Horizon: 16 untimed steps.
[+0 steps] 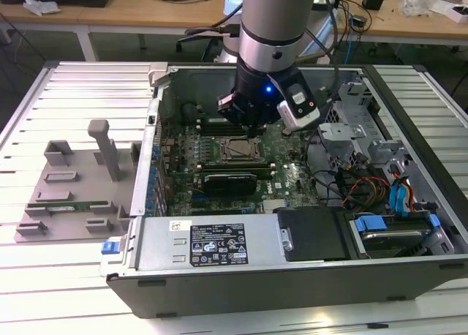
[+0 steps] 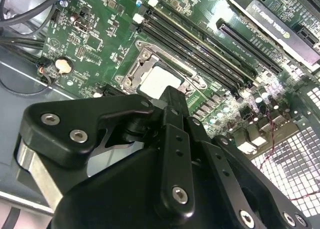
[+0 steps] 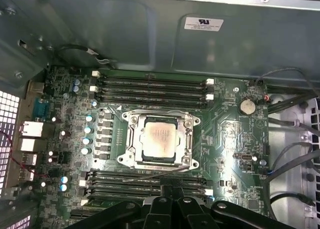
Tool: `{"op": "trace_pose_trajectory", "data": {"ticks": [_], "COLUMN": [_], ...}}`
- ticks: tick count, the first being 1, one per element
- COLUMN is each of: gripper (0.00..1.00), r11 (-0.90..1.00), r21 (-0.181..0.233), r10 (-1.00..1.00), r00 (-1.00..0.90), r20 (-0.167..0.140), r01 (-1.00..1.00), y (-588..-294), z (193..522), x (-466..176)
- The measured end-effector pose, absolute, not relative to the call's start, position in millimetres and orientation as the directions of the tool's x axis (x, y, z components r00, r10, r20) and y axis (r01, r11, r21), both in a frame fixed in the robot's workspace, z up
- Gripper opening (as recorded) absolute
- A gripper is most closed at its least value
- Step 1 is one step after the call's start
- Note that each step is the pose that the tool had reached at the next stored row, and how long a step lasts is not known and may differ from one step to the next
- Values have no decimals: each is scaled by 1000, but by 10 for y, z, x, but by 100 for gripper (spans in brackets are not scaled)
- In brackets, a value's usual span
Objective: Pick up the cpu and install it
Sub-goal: 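Install the second cpu locking lever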
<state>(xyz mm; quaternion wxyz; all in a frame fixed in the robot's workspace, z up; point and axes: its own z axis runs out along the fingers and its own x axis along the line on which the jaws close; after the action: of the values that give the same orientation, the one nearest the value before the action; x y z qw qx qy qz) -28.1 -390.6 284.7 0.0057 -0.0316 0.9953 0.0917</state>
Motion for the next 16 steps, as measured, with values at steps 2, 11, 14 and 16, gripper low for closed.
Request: {"op": "trace_pose_trajectory", "data": {"ticks": [2,11,14,16], "gripper": [11,11,11,11], "r11": [981,981,981,981], "r21": [182,182,182,182], "r10": [-62,-62,-62,-62], "r00": [-998,-998,-998,-998], "r20": [-17,-15,-15,-15], "r01": [-64,-63,-64,-63], "y": [-3906,-3907,-3906,-3906], "z": [2828,2591,2477,2437], "x": [-281,-308,-424,-470]}}
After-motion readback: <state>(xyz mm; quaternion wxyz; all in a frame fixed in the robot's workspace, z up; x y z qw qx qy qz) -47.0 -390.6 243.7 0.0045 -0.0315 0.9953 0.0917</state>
